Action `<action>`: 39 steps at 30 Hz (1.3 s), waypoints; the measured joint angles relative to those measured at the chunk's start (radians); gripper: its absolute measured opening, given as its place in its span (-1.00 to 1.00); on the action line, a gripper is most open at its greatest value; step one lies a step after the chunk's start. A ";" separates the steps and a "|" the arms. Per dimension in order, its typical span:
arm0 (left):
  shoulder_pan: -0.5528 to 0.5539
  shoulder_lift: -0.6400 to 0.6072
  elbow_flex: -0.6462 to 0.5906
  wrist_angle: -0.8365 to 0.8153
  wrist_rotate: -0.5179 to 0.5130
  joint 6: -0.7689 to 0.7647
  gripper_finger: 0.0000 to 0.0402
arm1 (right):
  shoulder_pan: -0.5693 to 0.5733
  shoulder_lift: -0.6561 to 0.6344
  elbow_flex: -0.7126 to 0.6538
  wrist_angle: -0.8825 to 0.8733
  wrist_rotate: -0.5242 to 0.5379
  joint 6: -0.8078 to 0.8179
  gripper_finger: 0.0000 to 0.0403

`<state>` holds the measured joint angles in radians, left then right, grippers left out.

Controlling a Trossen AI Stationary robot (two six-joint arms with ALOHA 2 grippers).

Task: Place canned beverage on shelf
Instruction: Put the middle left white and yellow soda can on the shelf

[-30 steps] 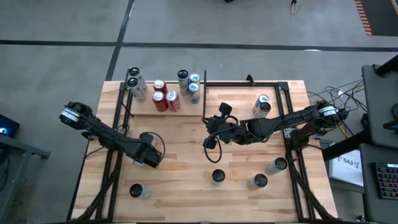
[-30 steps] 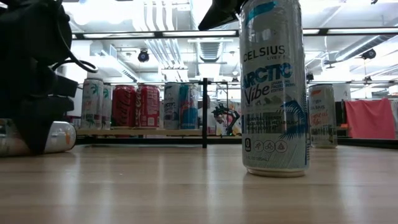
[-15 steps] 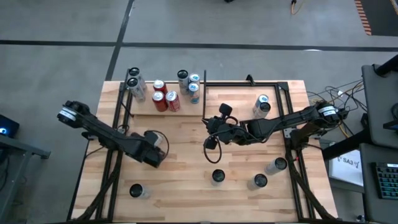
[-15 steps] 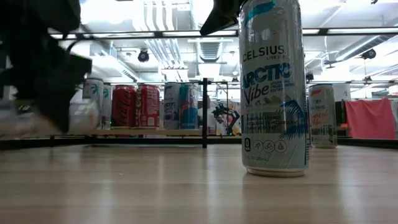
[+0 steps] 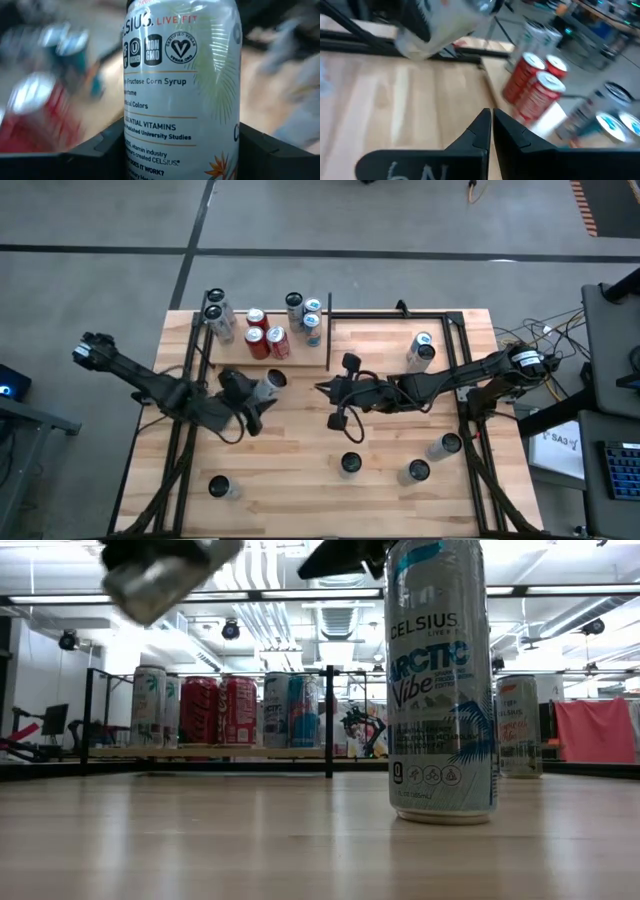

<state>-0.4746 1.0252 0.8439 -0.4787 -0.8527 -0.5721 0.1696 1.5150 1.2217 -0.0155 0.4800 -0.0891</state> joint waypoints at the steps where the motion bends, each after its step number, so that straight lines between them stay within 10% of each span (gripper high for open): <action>1: 0.000 -0.018 -0.015 0.089 0.012 0.100 0.15 | 0.000 0.000 -0.002 0.019 -0.021 -0.006 -0.95; 8: 0.000 -0.057 -0.252 0.920 0.459 0.785 0.15 | 0.000 0.000 -0.019 0.152 -0.167 -0.047 -0.95; 15: 0.009 -0.007 -0.439 1.404 0.475 0.905 0.16 | 0.000 0.000 -0.033 0.266 -0.223 -0.080 -0.95; 25: 0.009 0.000 -0.497 1.496 0.475 0.878 0.18 | 0.000 0.000 -0.056 0.343 -0.291 -0.062 -0.76; 39: 0.037 0.061 -0.421 1.490 0.368 0.901 0.18 | 0.000 0.092 -0.057 0.442 -0.273 -0.029 0.43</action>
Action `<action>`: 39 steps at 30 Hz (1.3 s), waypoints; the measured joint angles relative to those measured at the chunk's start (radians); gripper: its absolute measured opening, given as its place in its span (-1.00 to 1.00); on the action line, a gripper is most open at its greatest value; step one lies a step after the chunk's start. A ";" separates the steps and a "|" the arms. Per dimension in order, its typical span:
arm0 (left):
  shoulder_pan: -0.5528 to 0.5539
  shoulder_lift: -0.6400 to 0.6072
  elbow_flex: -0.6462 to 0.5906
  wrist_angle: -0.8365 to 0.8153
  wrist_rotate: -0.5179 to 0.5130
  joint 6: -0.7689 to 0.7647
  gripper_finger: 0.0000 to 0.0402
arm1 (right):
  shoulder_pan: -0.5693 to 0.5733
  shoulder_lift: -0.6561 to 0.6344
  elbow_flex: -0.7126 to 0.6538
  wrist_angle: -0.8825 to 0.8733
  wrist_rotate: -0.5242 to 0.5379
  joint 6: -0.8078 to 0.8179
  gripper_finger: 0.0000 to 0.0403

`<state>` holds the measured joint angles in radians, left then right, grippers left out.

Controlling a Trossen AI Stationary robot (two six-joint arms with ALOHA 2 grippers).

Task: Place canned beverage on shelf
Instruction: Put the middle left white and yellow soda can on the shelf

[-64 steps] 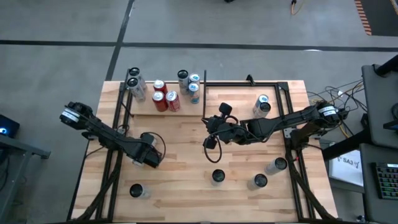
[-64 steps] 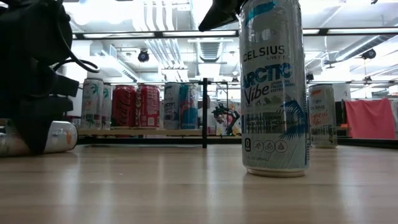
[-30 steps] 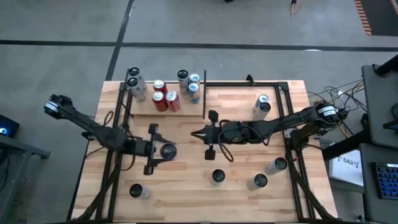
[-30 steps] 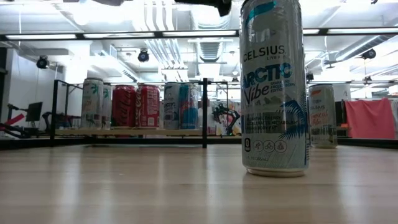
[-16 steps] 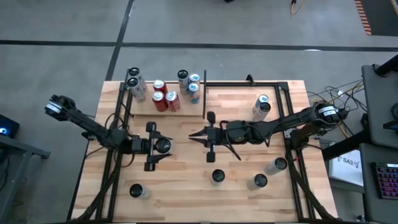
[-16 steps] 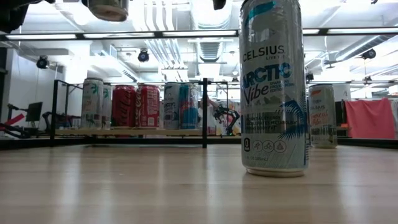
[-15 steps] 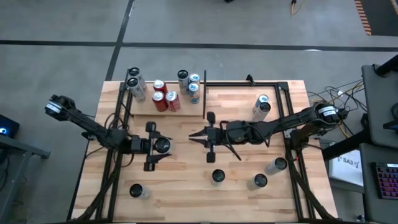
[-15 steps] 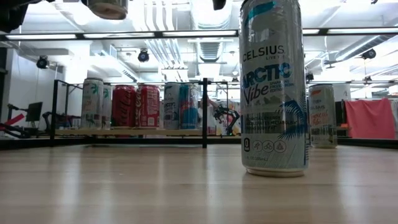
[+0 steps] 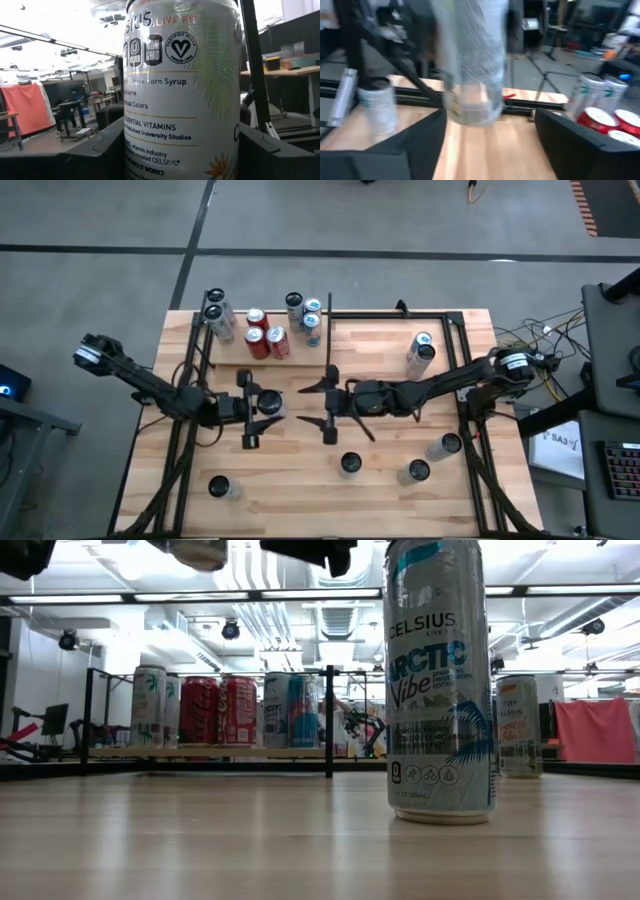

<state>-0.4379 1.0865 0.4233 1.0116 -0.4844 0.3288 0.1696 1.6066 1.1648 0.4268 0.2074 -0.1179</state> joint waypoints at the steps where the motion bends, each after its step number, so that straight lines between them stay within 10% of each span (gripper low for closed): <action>1: 0.003 0.010 0.013 0.002 0.000 0.003 0.18 | 0.000 0.009 0.000 0.007 0.022 -0.010 0.49; 32: 0.041 0.250 0.197 -0.001 -0.032 0.038 0.19 | -0.013 0.086 0.027 0.107 -0.029 -0.093 0.62; 39: 0.041 0.235 0.201 -0.021 -0.043 0.021 0.37 | -0.013 0.086 0.028 0.102 -0.025 -0.085 0.16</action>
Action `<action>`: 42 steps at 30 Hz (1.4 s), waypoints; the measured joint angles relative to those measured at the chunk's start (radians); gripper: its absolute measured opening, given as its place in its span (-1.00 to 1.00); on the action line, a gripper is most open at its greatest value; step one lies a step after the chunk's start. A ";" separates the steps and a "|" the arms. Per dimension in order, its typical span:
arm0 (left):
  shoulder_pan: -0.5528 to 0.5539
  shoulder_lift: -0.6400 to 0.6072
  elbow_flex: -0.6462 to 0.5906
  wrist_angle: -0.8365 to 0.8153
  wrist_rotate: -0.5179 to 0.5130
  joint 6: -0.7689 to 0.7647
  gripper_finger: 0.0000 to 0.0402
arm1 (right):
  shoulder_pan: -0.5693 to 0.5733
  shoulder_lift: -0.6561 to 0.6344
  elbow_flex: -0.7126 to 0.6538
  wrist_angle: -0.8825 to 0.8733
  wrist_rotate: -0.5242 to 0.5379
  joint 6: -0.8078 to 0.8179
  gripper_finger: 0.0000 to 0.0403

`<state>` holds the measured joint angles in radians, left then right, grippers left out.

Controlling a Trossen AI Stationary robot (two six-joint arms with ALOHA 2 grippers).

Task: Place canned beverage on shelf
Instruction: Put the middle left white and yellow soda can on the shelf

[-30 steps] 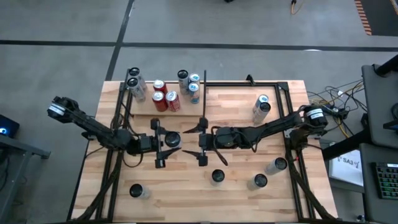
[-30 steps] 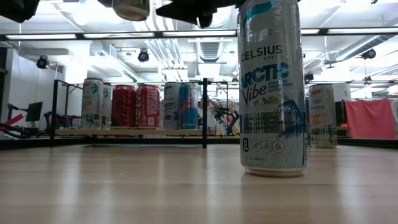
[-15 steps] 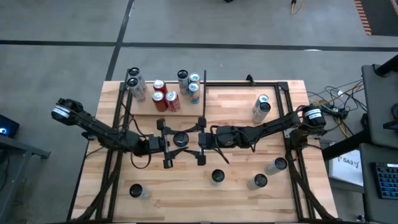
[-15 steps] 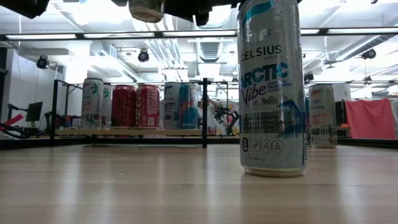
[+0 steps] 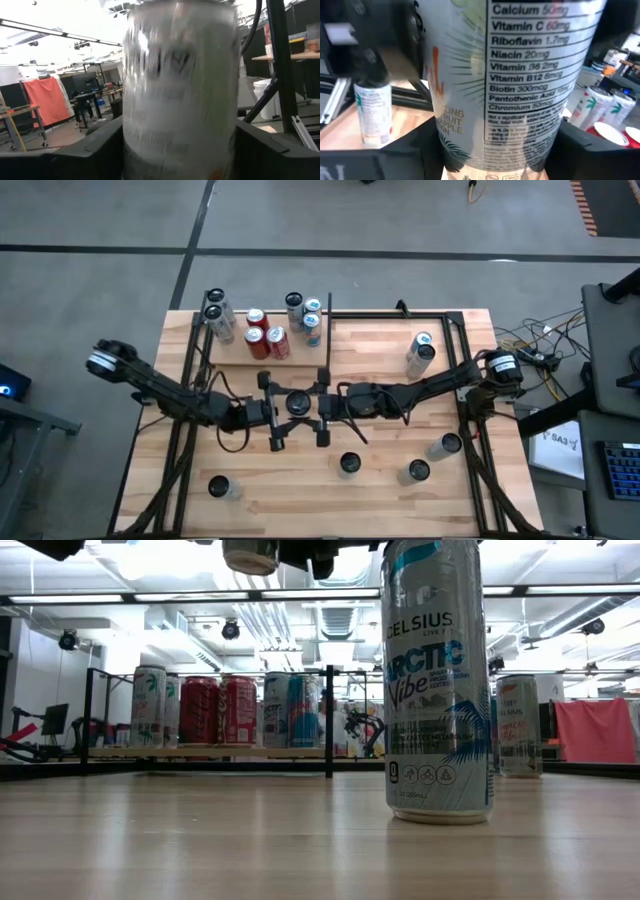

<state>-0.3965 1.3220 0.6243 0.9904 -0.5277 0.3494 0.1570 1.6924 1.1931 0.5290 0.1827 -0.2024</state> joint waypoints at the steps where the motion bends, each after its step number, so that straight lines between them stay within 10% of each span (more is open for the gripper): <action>1: -0.003 -0.009 0.000 -0.012 -0.009 -0.003 0.42 | -0.002 0.000 0.000 -0.004 0.002 0.002 0.16; 16: -0.021 -0.156 0.014 -0.292 -0.289 -0.036 0.59 | -0.003 -0.017 0.013 -0.153 0.502 -0.034 0.16; 34: 0.029 0.023 0.145 -0.188 -0.355 -0.010 0.58 | -0.003 -0.009 0.013 -0.157 0.535 -0.043 0.16; 42: 0.026 0.039 0.165 -0.179 -0.413 0.017 0.23 | -0.003 -0.009 0.013 -0.159 0.524 -0.043 0.16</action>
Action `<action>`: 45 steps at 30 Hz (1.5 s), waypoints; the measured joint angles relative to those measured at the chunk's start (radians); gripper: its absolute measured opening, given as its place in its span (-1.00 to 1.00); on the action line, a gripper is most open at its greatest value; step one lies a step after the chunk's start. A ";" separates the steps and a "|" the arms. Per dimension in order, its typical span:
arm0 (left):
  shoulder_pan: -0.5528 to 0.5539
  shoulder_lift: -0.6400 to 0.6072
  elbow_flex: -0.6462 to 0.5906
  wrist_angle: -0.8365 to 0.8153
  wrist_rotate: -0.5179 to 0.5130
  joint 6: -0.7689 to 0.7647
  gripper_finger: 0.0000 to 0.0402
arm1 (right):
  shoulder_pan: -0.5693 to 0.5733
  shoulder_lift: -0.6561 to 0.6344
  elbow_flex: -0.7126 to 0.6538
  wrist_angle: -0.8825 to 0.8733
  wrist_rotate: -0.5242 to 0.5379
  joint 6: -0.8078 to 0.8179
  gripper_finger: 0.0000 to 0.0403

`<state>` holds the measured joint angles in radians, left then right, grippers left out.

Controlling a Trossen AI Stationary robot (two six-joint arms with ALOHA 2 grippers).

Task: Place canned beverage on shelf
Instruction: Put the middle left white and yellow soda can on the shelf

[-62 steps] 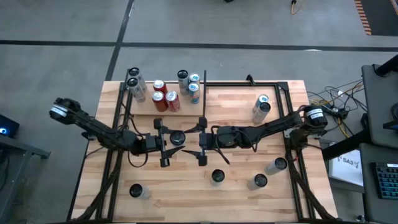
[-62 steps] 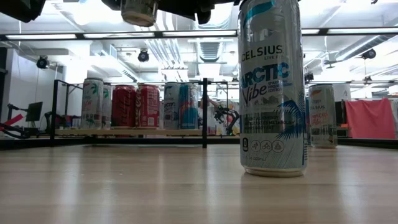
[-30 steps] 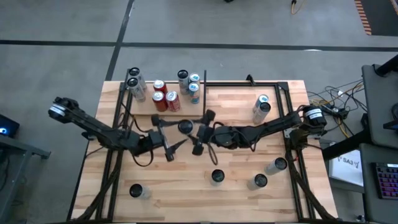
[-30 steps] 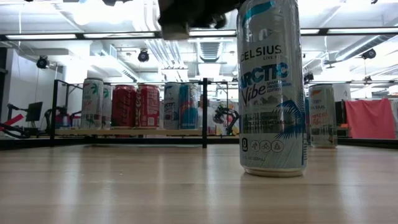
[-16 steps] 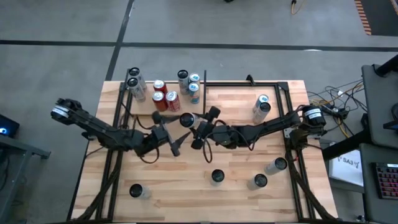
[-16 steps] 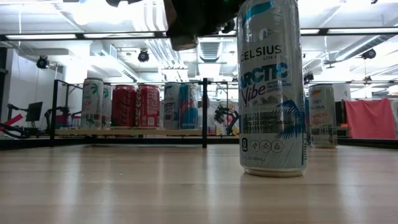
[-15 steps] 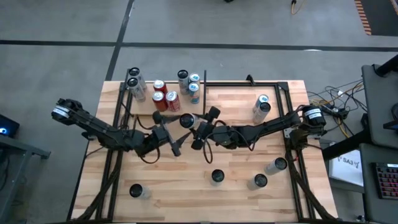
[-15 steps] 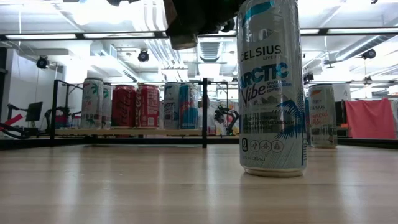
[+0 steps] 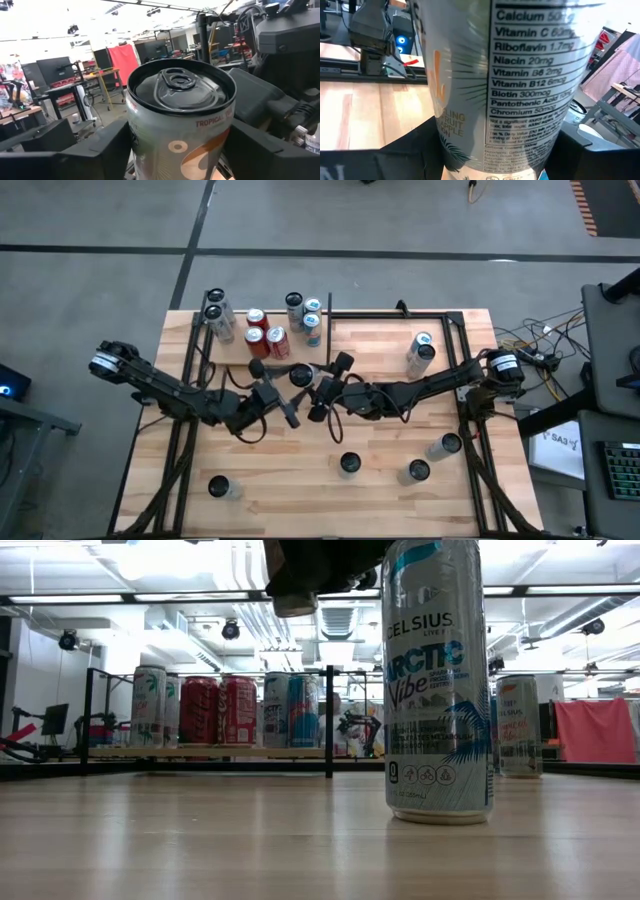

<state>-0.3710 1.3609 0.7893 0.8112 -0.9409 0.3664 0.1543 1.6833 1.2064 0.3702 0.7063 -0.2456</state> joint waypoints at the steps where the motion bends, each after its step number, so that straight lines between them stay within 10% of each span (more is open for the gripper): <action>1: 0.000 -0.001 0.000 0.000 -0.002 -0.006 0.17 | 0.000 0.000 0.000 -0.001 0.000 0.003 0.16; 8: -0.003 -0.008 -0.001 -0.005 -0.058 -0.013 0.14 | 0.000 0.000 0.001 -0.005 -0.014 0.009 0.40; 14: -0.004 -0.121 -0.025 -0.087 -0.306 0.073 0.14 | 0.000 -0.018 0.002 -0.034 0.005 0.053 0.63; 31: 0.003 -0.623 -0.417 -0.176 -0.564 -0.097 0.14 | 0.000 -0.025 0.000 -0.060 0.027 0.078 0.62; 45: 0.012 -0.802 -0.573 -0.196 -0.630 -0.114 0.14 | 0.000 -0.025 0.000 -0.060 0.027 0.079 0.62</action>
<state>-0.3593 0.5593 0.2167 0.6156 -1.5710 0.2522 0.1543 1.6585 1.2068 0.3104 0.7331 -0.1669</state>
